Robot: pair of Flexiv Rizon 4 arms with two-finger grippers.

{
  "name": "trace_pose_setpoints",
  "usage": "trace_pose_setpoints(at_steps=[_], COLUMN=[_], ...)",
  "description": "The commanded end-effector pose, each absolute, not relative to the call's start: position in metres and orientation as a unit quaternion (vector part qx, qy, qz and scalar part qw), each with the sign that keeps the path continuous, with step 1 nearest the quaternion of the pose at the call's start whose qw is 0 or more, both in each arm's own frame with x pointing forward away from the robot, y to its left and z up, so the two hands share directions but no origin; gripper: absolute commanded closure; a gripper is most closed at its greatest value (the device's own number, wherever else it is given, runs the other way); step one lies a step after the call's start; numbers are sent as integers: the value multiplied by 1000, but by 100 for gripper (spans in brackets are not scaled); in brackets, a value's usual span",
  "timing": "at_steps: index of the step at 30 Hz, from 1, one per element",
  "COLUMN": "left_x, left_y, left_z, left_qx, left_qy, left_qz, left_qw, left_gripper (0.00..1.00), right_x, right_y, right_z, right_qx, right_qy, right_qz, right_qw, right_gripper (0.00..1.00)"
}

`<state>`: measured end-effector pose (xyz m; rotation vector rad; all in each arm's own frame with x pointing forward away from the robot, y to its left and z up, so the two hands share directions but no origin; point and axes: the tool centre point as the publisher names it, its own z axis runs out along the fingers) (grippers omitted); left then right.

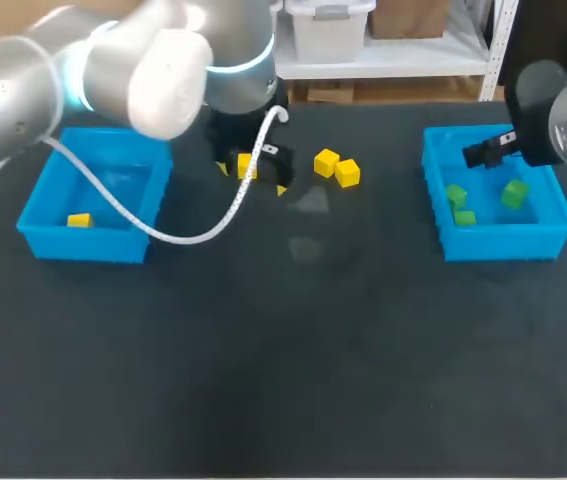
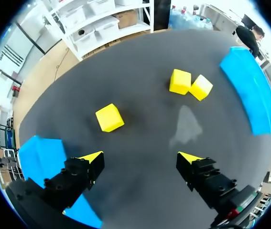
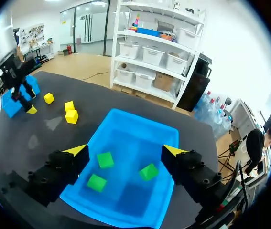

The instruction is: Put the green cubes in the right bin and the yellow cubes in the left bin.

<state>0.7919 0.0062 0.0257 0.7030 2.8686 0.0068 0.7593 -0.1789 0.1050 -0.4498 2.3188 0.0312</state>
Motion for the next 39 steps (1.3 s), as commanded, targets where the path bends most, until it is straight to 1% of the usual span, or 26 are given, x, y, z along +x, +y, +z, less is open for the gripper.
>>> trace_pose_setpoints(at_steps=[1, 7, 12, 13, 21, 23, 28, 39], left_x=[803, 801, 799, 798, 798, 794, 796, 820], left_y=[1, 3, 7, 8, 8, 16, 27, 18], left_z=[22, 24, 42, 48, 48, 50, 32, 17], left_qx=[254, 255, 243, 233, 233, 221, 189, 170], left_qy=[963, 961, 963, 966, 966, 969, 978, 982], left_qz=[34, 42, 19, -1, -1, 0, -18, -3], left_qw=[78, 97, 118, 116, 116, 111, 86, 83], left_gripper=[0, 0, 0, 0, 0, 0, 0, 0], right_x=[759, 759, 759, 759, 759, 759, 759, 759], right_y=[-179, -179, -179, -179, -179, -179, -179, -179], right_z=[103, 103, 103, 103, 103, 103, 103, 103], right_qx=[-176, -176, -176, -176, -176, -176, -176, -176], right_qy=[907, 907, 907, 907, 907, 907, 907, 907], right_qz=[12, 12, 12, 12, 12, 12, 12, 12], right_qw=[383, 383, 383, 383, 383, 383, 383, 383], right_gripper=[0, 0, 0, 0, 0, 0, 0, 0])
